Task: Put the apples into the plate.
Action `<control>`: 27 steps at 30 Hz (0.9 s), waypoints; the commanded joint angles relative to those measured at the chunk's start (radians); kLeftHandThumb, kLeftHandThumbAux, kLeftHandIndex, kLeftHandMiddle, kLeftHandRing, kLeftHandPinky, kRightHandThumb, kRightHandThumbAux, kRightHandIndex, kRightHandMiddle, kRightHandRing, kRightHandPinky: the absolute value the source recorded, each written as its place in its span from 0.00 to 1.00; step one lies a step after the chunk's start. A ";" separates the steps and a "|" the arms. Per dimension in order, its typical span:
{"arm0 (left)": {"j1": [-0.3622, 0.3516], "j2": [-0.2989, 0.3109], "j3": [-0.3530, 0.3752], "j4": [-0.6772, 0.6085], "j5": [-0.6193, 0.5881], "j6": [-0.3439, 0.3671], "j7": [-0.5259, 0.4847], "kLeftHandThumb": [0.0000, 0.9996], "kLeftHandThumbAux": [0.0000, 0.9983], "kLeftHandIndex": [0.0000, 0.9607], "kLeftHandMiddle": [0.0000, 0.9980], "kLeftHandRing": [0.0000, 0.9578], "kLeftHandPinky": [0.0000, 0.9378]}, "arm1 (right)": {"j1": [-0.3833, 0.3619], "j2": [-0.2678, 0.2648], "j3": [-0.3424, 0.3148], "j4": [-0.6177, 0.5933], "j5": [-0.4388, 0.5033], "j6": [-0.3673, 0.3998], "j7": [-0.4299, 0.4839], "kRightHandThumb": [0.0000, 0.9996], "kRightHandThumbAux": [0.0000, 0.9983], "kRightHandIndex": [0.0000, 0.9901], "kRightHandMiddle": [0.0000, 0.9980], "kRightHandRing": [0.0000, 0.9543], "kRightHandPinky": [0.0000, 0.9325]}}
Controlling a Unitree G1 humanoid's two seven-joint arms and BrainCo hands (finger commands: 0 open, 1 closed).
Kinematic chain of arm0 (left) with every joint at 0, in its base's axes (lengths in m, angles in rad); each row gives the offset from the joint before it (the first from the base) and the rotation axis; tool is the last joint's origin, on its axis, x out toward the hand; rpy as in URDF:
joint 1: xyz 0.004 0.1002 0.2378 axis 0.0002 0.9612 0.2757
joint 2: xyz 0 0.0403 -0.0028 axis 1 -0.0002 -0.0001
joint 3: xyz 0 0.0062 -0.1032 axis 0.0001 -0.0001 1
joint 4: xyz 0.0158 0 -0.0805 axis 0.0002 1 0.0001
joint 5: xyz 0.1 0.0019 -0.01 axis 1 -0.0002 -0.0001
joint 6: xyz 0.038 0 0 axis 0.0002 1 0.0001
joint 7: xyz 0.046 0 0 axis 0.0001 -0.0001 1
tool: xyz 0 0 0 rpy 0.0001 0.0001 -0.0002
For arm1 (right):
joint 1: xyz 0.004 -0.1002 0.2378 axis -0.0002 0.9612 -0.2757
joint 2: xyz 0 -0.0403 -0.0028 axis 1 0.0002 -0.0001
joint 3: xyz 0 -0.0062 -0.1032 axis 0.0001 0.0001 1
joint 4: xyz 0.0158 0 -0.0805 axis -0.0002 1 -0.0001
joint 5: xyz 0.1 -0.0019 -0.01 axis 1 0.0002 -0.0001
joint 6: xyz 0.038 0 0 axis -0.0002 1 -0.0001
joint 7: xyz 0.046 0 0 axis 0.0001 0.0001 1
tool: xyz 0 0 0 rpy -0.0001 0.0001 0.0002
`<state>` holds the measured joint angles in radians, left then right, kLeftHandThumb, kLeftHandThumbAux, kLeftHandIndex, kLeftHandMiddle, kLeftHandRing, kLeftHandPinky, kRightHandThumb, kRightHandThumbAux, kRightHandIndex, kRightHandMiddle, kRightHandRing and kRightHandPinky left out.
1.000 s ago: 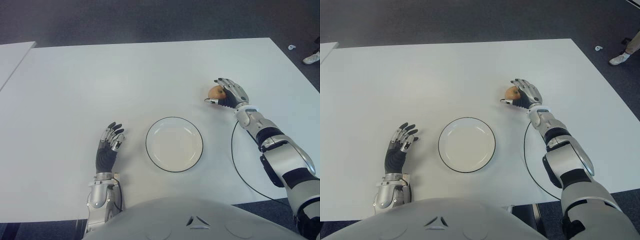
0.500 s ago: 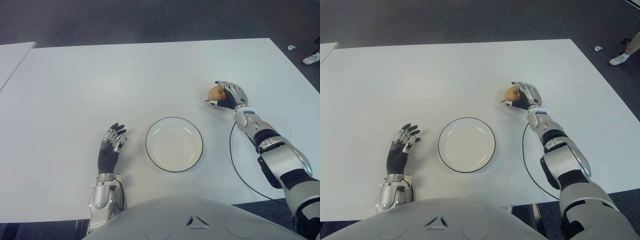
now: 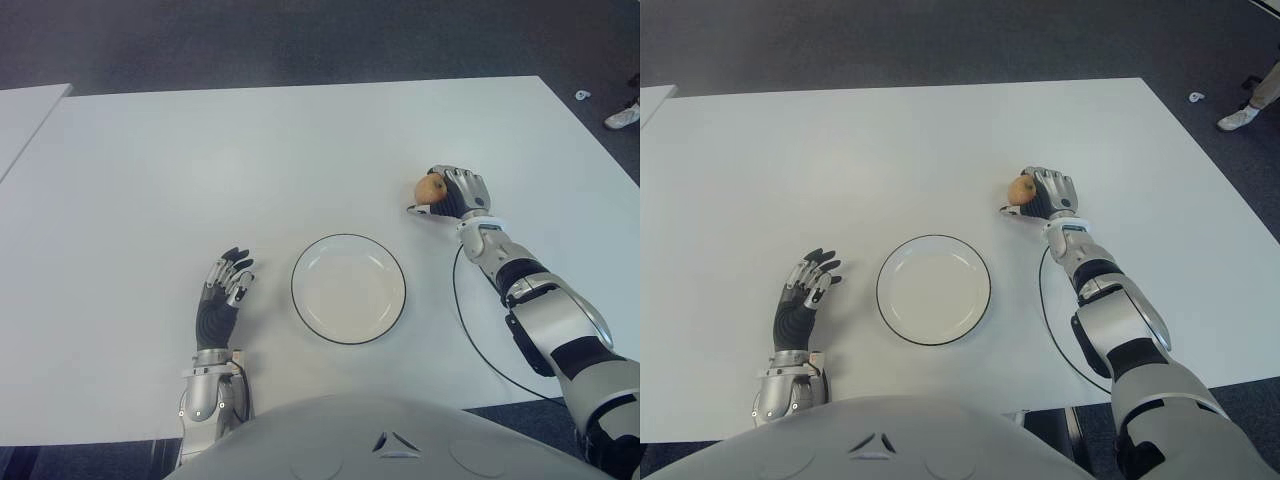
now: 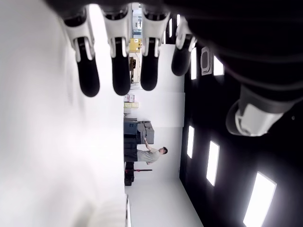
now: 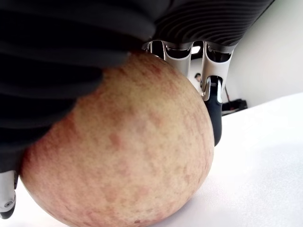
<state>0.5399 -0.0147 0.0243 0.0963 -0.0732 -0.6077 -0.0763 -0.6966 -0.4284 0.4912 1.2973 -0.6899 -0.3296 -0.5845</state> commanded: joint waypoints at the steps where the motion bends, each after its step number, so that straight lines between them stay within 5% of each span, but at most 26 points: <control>1: 0.009 0.003 -0.002 0.017 -0.010 0.003 -0.015 0.25 0.49 0.19 0.22 0.27 0.35 | 0.043 0.031 0.022 0.036 -0.016 0.048 0.052 0.85 0.68 0.40 0.52 0.80 0.79; 27: 0.003 0.005 0.000 0.031 -0.059 -0.019 -0.048 0.28 0.49 0.20 0.22 0.28 0.36 | 0.035 0.023 0.038 0.029 -0.025 0.045 0.036 0.85 0.68 0.40 0.53 0.86 0.84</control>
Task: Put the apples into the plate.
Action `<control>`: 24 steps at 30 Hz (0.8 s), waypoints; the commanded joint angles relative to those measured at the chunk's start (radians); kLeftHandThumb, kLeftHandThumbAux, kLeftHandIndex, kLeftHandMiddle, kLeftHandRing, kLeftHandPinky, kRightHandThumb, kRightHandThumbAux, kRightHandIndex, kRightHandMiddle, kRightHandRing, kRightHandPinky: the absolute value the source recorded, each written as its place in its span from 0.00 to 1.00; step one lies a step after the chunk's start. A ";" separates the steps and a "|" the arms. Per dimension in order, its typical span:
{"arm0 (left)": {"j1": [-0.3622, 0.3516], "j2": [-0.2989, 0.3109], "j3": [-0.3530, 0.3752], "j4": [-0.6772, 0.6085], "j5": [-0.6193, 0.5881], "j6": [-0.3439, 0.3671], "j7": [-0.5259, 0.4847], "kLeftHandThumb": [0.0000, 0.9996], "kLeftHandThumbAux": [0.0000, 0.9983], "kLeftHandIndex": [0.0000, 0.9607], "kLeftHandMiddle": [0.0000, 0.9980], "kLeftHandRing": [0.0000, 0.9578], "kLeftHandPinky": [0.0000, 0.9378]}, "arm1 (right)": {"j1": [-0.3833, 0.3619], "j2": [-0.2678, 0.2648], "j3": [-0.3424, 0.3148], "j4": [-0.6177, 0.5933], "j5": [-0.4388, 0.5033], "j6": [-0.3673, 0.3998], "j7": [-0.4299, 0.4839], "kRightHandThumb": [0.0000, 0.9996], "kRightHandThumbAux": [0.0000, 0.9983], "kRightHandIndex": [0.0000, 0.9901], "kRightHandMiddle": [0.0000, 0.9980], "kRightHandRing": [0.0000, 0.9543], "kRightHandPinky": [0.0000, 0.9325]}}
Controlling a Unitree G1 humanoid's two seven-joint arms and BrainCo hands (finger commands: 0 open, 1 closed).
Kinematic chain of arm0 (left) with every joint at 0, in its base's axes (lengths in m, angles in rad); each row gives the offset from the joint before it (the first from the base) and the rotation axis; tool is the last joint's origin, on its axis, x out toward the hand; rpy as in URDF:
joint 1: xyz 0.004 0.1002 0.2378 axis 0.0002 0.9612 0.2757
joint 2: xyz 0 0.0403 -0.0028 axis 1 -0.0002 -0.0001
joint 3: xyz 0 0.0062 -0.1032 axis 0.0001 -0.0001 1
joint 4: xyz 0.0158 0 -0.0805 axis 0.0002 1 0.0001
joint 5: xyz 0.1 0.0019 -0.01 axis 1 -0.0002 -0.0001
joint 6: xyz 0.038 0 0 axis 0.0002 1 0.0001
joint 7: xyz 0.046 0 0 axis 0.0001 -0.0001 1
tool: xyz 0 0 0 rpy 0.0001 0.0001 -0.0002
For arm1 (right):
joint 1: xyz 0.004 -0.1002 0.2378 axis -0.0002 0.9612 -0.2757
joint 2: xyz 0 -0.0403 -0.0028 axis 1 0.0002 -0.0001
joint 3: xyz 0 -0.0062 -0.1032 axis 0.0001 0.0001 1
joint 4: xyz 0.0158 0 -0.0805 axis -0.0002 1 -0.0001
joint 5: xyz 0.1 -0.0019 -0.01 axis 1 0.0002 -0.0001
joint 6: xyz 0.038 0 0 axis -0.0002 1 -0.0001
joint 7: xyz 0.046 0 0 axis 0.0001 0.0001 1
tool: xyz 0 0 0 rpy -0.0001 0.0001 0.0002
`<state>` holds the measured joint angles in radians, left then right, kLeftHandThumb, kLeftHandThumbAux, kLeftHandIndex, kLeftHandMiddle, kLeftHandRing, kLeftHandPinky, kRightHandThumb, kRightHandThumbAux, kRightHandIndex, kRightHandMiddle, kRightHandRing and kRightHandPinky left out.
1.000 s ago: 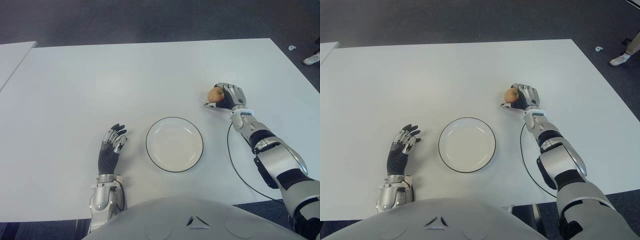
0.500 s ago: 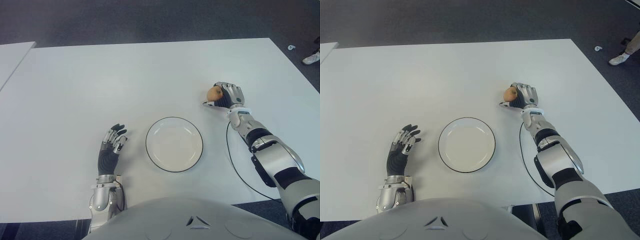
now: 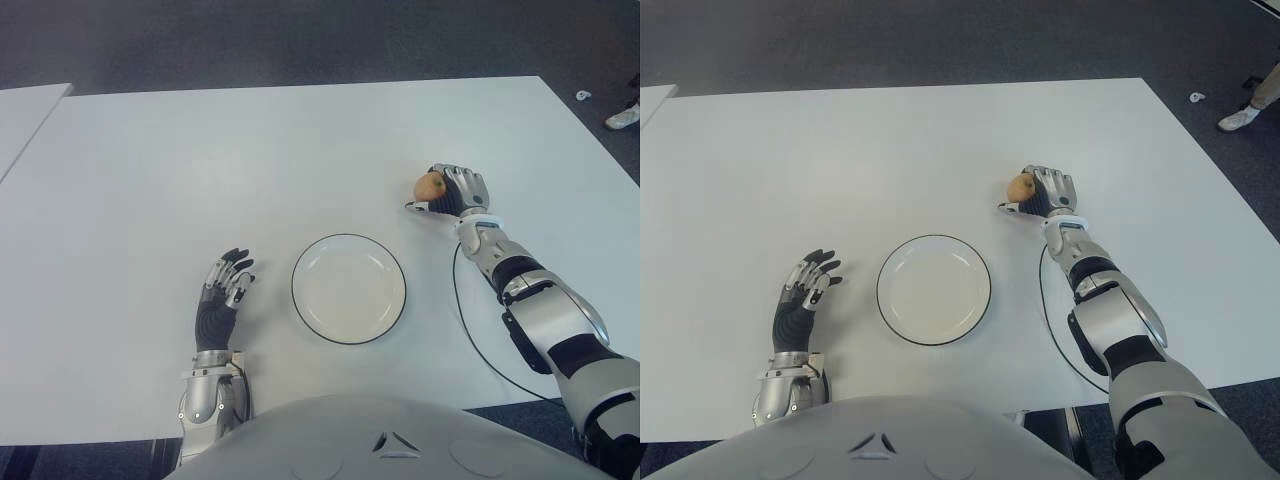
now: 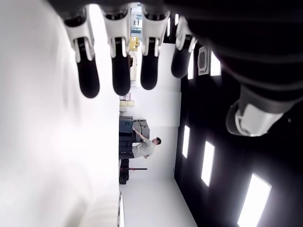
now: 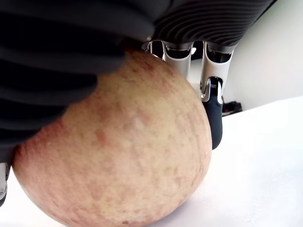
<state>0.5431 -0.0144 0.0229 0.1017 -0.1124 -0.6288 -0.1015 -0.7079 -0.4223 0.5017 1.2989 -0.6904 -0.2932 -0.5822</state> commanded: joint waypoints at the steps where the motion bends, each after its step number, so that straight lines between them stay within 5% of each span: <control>1: -0.001 0.006 0.002 0.028 -0.021 0.000 -0.025 0.28 0.49 0.20 0.22 0.28 0.36 | 0.044 0.015 0.030 0.026 -0.027 0.008 0.030 0.85 0.68 0.40 0.53 0.86 0.84; 10: -0.014 0.013 0.014 0.047 -0.023 -0.013 -0.032 0.26 0.49 0.20 0.21 0.27 0.35 | 0.016 -0.006 0.027 0.012 -0.022 -0.016 0.019 0.85 0.68 0.40 0.53 0.86 0.87; 24: -0.032 0.016 0.021 0.066 -0.017 -0.008 -0.030 0.25 0.48 0.20 0.21 0.26 0.34 | -0.020 -0.120 -0.035 -0.145 0.002 -0.195 0.008 0.85 0.68 0.40 0.53 0.88 0.89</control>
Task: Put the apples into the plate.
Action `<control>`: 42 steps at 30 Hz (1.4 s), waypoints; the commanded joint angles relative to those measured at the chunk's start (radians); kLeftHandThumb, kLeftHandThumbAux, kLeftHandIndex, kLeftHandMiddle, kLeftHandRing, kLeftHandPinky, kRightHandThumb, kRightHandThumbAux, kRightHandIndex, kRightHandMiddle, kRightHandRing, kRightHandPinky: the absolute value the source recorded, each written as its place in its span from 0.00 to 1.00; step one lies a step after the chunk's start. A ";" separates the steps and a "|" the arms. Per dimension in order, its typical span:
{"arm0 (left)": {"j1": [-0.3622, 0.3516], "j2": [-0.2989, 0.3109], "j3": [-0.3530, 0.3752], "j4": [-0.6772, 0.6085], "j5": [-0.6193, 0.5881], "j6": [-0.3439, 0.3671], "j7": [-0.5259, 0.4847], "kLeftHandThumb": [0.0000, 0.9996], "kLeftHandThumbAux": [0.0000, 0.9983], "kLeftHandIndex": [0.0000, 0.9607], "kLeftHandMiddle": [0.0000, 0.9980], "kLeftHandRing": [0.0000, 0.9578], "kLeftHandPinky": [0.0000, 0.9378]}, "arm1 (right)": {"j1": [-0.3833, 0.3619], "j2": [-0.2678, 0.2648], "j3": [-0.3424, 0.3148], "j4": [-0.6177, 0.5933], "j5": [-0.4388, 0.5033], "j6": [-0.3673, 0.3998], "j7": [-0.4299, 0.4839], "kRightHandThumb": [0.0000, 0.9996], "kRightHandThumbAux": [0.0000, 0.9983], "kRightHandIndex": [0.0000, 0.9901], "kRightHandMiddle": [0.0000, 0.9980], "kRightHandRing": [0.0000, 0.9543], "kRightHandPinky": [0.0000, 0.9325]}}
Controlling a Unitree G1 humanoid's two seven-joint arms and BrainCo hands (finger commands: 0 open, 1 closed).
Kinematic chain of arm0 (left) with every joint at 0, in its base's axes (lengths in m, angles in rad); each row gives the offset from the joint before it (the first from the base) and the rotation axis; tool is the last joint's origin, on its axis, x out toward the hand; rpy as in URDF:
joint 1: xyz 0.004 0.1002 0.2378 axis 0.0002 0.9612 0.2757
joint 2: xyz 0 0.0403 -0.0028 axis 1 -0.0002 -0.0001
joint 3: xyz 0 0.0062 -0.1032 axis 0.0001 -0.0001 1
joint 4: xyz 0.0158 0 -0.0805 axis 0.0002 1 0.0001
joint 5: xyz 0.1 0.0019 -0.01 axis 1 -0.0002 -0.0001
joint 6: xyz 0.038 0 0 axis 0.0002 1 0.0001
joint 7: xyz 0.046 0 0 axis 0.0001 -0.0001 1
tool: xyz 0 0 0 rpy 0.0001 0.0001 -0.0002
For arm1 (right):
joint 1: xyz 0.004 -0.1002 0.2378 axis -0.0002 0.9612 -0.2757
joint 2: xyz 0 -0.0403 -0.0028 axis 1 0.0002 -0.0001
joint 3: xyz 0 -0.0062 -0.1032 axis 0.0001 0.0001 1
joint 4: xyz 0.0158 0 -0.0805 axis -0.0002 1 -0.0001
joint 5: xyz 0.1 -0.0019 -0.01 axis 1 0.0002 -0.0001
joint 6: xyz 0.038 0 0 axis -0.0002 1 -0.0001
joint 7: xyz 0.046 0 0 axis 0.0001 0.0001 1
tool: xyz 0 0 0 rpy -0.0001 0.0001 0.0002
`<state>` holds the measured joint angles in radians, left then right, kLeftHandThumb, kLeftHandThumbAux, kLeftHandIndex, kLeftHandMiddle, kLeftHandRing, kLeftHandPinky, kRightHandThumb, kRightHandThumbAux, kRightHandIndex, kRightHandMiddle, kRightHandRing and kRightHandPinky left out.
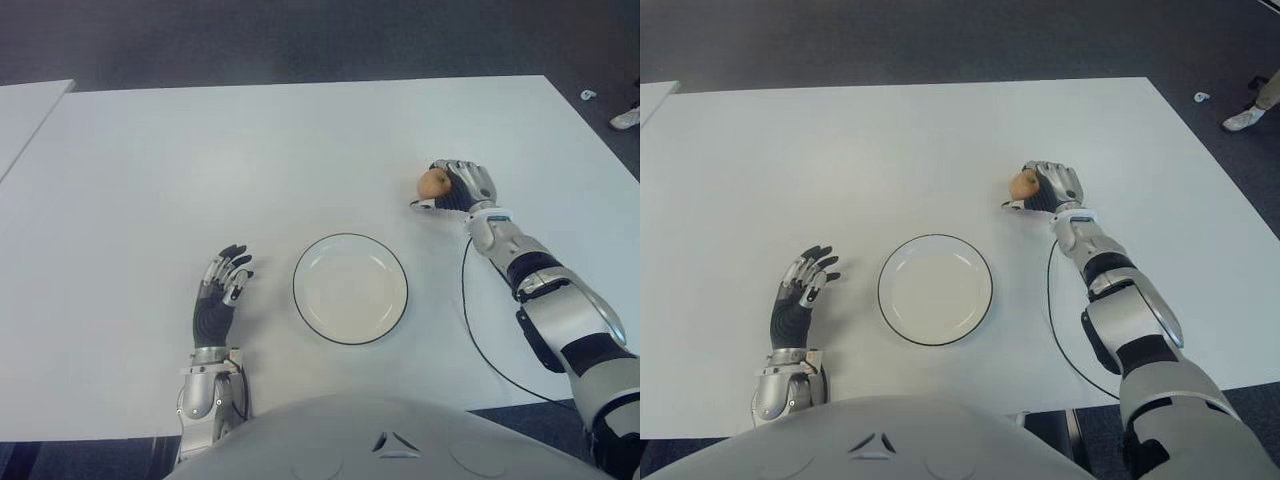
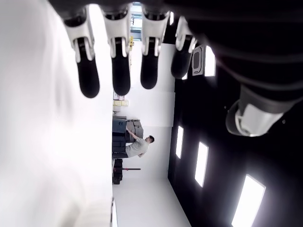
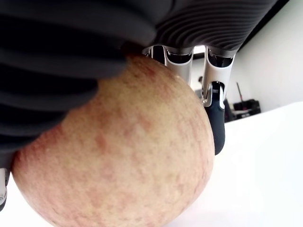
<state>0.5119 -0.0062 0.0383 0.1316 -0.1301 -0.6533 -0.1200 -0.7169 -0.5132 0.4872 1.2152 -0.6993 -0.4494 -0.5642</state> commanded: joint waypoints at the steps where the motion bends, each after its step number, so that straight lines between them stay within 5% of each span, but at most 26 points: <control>1: -0.003 0.009 0.006 0.039 -0.002 0.017 -0.013 0.25 0.48 0.20 0.21 0.26 0.34 | -0.006 -0.036 -0.025 -0.079 0.012 -0.049 -0.012 0.85 0.68 0.40 0.53 0.88 0.89; 19: -0.028 0.013 0.003 0.061 0.002 0.019 -0.012 0.23 0.46 0.19 0.21 0.26 0.34 | 0.085 -0.079 -0.060 -0.311 -0.008 -0.043 0.030 0.85 0.68 0.40 0.54 0.89 0.89; 42: -0.015 -0.001 0.000 0.008 0.022 0.078 0.002 0.26 0.47 0.20 0.22 0.28 0.35 | 0.372 -0.049 -0.055 -0.947 -0.154 0.065 0.166 0.86 0.68 0.41 0.54 0.88 0.87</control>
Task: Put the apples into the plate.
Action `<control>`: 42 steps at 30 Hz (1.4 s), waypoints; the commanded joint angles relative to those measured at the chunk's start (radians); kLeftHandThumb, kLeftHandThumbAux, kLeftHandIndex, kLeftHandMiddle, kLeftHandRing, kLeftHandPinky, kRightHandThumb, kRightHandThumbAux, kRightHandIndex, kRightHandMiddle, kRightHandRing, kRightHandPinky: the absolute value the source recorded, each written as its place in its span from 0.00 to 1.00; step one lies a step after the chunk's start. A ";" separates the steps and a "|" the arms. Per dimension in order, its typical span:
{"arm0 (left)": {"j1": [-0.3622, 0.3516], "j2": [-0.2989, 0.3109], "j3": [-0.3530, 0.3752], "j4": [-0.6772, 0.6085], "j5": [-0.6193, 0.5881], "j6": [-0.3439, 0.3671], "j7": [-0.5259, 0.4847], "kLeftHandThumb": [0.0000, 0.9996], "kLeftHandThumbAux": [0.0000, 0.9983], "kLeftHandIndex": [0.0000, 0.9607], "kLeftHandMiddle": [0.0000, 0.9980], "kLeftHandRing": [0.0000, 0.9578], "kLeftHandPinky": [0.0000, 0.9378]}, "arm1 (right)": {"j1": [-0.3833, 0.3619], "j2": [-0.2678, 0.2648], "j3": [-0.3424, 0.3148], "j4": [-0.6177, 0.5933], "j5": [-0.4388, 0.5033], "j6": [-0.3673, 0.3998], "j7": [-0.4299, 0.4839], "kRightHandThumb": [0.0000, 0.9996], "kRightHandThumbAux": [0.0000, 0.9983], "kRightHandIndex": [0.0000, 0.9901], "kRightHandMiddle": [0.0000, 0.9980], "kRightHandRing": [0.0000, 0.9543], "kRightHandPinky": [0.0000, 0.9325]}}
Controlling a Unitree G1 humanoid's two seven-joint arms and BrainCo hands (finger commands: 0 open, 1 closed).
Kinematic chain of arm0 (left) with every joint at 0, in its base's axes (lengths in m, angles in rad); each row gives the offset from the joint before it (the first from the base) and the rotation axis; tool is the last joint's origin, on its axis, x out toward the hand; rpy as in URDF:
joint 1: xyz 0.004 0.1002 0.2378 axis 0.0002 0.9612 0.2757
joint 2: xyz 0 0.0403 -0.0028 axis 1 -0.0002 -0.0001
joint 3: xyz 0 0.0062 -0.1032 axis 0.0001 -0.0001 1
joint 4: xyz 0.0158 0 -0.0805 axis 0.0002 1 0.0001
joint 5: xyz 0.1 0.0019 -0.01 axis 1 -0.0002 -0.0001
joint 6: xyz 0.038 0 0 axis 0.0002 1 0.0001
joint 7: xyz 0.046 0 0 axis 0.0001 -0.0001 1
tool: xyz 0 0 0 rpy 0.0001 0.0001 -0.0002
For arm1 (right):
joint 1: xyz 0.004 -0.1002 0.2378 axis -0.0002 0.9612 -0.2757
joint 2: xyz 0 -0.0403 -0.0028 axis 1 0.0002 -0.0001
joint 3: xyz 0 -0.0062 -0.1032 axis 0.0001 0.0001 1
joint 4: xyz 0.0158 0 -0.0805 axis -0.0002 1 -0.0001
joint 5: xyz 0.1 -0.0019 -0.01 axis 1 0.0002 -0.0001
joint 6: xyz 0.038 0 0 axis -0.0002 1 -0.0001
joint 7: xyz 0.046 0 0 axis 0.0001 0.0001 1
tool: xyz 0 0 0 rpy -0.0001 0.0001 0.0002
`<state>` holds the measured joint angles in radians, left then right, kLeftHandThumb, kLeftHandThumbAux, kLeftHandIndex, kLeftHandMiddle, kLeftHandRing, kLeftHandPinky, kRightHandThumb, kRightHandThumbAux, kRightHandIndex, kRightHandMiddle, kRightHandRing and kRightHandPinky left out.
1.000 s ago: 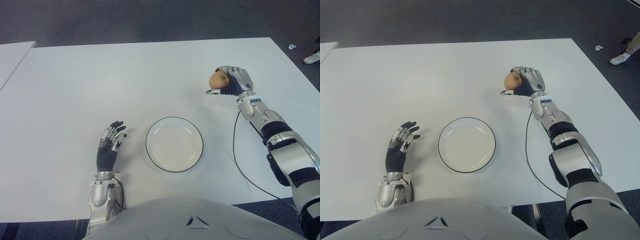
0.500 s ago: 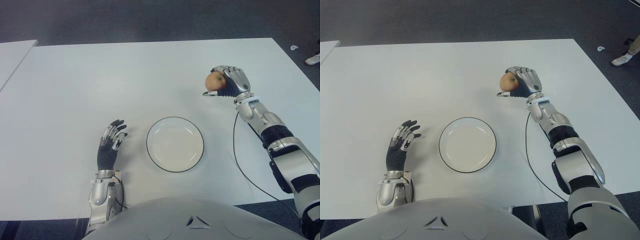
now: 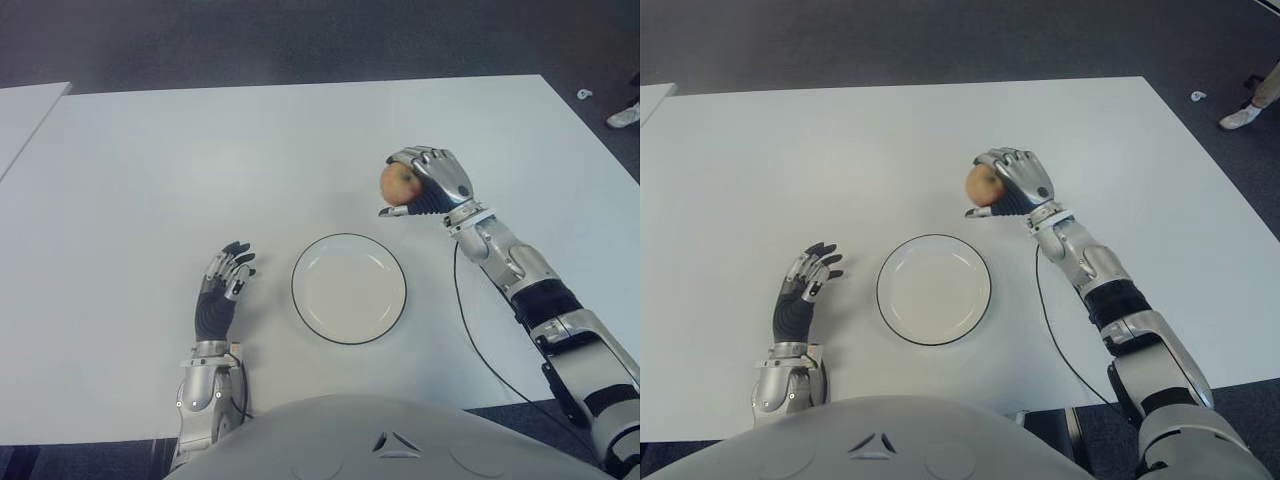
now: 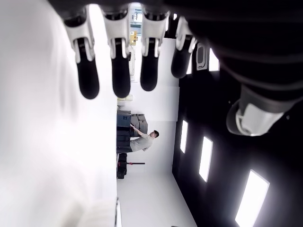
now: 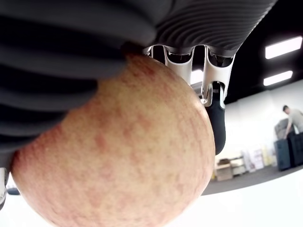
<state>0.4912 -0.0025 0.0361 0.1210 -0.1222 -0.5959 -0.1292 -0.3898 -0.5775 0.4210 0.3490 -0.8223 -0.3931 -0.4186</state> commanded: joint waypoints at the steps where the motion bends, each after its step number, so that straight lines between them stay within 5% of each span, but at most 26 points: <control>1: 0.004 -0.005 0.003 0.021 0.015 0.020 0.011 0.26 0.47 0.20 0.22 0.28 0.35 | 0.053 0.018 0.012 -0.096 -0.037 0.006 0.024 0.86 0.68 0.41 0.54 0.88 0.88; 20: -0.008 -0.008 0.009 0.044 0.022 0.013 0.019 0.25 0.46 0.19 0.22 0.27 0.34 | 0.117 0.061 0.059 -0.159 -0.120 -0.124 -0.038 0.86 0.67 0.41 0.54 0.88 0.88; 26: -0.014 -0.013 0.008 0.046 0.027 0.025 0.031 0.27 0.46 0.19 0.23 0.28 0.35 | 0.172 0.057 0.059 -0.262 -0.146 -0.138 -0.035 0.86 0.67 0.41 0.54 0.88 0.88; 42: -0.022 -0.018 0.003 0.049 0.028 0.038 0.029 0.29 0.48 0.19 0.23 0.28 0.35 | 0.244 0.064 0.039 -0.412 -0.052 -0.148 0.190 0.85 0.68 0.40 0.54 0.86 0.88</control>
<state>0.4576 -0.0155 0.0376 0.1397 -0.0991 -0.5875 -0.1069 -0.1577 -0.5222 0.4770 -0.0405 -0.9013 -0.5414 -0.2528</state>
